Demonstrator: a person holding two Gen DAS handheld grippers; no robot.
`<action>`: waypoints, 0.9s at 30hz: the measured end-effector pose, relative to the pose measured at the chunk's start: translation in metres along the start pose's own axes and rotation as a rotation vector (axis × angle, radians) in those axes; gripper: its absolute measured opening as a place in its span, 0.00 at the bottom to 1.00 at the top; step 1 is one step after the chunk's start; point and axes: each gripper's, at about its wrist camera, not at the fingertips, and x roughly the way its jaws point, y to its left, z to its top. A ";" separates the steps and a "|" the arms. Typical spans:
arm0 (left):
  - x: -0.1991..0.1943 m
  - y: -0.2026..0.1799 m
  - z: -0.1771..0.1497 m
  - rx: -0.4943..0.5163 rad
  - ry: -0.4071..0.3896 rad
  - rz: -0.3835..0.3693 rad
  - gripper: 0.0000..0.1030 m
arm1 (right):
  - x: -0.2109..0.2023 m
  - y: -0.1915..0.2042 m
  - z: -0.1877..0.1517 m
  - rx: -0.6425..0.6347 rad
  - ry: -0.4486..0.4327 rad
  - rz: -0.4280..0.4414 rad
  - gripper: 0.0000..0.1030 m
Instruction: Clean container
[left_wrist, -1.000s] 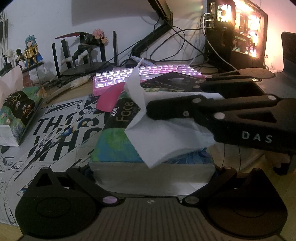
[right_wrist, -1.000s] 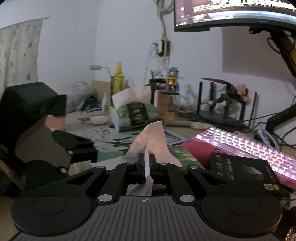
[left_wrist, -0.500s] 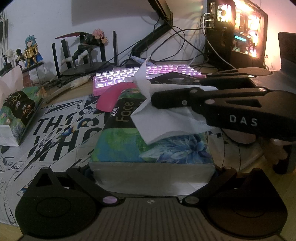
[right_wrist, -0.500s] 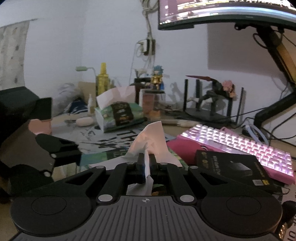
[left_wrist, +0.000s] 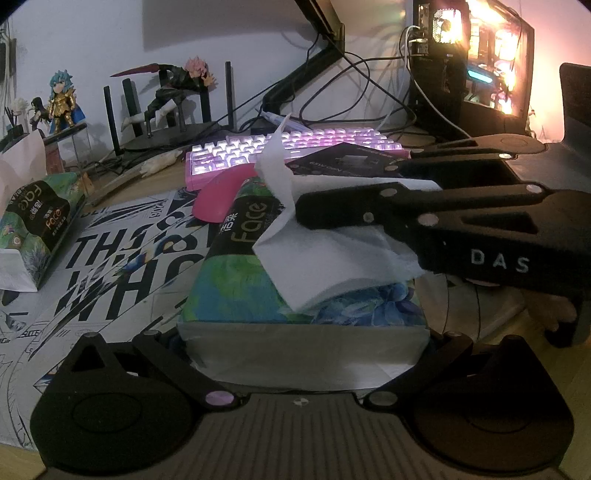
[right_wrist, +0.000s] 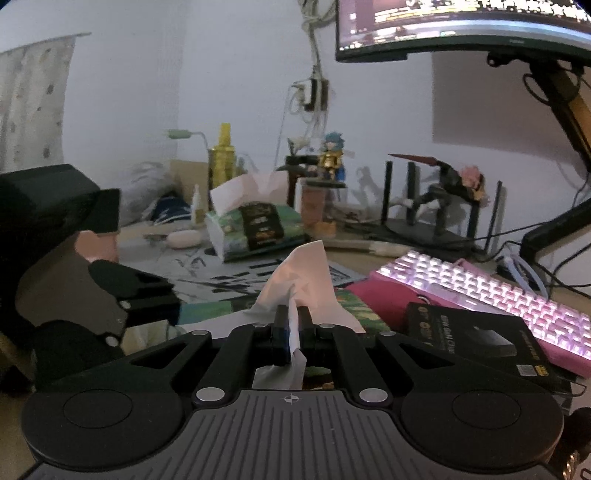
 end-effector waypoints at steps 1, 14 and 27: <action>0.000 0.000 0.000 0.000 0.000 0.000 1.00 | 0.000 0.000 0.000 -0.002 0.000 0.010 0.05; 0.000 0.000 0.000 0.000 0.000 0.000 1.00 | -0.001 -0.001 0.001 0.004 0.002 0.031 0.05; 0.000 0.000 0.000 0.000 0.000 0.000 1.00 | -0.001 -0.003 0.001 0.013 0.002 0.008 0.05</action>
